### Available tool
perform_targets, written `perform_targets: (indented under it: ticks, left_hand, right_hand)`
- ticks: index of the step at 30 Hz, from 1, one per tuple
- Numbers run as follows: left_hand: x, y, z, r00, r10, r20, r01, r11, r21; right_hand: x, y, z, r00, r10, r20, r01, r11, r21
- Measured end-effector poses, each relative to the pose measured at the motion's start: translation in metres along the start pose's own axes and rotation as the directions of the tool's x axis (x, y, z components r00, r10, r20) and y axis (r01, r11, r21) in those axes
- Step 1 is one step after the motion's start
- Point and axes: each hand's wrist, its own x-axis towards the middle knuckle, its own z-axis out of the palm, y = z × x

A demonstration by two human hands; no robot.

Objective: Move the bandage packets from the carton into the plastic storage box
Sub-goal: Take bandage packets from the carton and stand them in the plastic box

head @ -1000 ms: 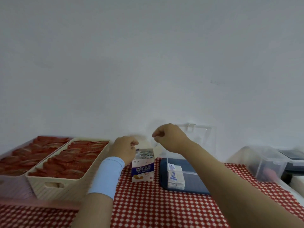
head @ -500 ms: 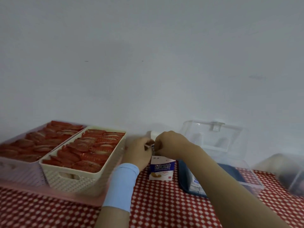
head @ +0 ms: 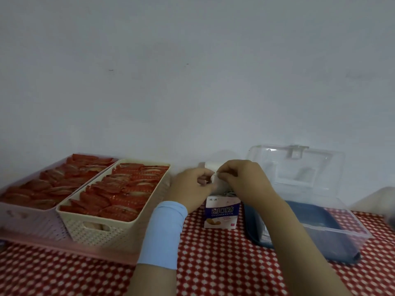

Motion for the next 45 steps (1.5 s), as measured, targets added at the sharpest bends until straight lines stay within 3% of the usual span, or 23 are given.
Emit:
perform_targets:
  ticks: [6,12,19,23,28,32,38,42,45]
  left_hand:
    - [0.006,-0.008,0.010,0.998,-0.033,-0.058,0.033,0.999,0.000]
    - [0.005,-0.004,0.009,0.999,-0.045,-0.025,0.045,0.999,-0.002]
    - [0.008,0.005,0.011,0.994,-0.001,-0.109,-0.017,0.987,-0.158]
    - [0.010,0.009,0.011,0.992,-0.031,-0.125,-0.006,0.957,-0.289]
    - [0.008,0.015,0.006,0.991,-0.131,0.029,0.123,0.797,-0.591]
    - [0.005,0.016,0.002,0.970,-0.135,0.202,0.242,0.616,-0.749]
    - [-0.007,0.027,-0.002,0.932,-0.007,0.362,0.349,0.289,-0.892]
    - [-0.008,0.022,0.006,0.914,0.028,0.404,0.389,0.224,-0.894]
    - [-0.006,0.018,0.010,0.900,0.033,0.434,0.410,0.273,-0.870]
  right_hand:
    - [-0.004,0.003,0.004,0.995,-0.083,0.048,0.081,0.996,0.045]
    - [-0.003,0.006,-0.013,0.997,0.050,-0.059,-0.031,0.956,0.291]
    - [-0.005,0.001,-0.016,0.998,0.009,-0.058,0.015,0.915,0.404]
    - [-0.006,-0.003,-0.023,0.998,0.062,-0.003,-0.051,0.844,0.533]
    - [-0.009,-0.010,-0.027,0.991,0.135,0.024,-0.110,0.681,0.724]
    - [-0.010,-0.015,-0.029,0.990,0.113,0.086,-0.138,0.623,0.770]
    - [-0.012,-0.016,-0.031,0.983,0.067,0.173,-0.181,0.549,0.816]
    - [-0.014,-0.016,-0.033,0.973,0.040,0.226,-0.206,0.587,0.783]
    - [-0.014,-0.016,-0.036,0.976,0.039,0.213,-0.192,0.604,0.773]
